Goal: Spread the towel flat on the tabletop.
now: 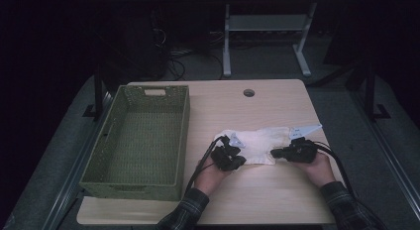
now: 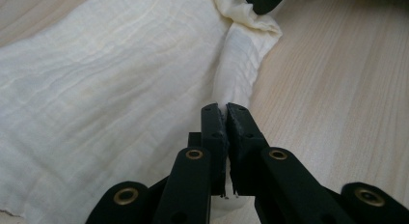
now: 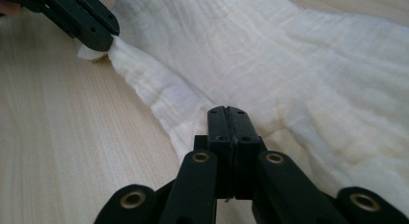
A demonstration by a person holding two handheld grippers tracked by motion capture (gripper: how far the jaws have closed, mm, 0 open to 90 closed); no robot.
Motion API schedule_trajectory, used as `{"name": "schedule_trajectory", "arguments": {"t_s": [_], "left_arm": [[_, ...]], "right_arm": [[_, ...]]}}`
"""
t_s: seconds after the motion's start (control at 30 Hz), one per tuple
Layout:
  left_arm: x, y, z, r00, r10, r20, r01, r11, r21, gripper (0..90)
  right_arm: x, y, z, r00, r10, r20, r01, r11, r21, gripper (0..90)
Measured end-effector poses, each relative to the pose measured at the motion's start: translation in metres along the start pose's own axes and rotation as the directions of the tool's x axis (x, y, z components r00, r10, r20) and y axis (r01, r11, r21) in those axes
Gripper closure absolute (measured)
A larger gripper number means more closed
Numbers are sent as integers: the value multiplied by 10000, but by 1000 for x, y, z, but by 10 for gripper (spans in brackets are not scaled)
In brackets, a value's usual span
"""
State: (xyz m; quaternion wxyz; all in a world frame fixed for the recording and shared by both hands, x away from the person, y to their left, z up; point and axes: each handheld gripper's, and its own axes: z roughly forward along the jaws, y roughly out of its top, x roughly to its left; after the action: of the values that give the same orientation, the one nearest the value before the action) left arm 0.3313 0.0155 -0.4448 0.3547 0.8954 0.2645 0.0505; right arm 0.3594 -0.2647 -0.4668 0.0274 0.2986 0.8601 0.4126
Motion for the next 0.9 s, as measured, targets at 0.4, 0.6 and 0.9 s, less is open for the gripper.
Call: {"name": "schedule_trajectory", "arguments": {"t_s": [0.4,0.6,0.9], "left_arm": [[1,0,-2,10000,-53,-19,52,10000,-69,859],[1,1,-5,9999,-66,128,68,9999,-159,859],[-5,4,-10,9983,-2,576,23,9993,-362,820]], "right_arm": [[6,-2,-37,9989,-125,441,156,9974,-704,899],[7,-19,-61,9974,-31,716,81,9976,-694,900],[17,-54,-90,9955,241,917,-200,9987,-460,900]]}}
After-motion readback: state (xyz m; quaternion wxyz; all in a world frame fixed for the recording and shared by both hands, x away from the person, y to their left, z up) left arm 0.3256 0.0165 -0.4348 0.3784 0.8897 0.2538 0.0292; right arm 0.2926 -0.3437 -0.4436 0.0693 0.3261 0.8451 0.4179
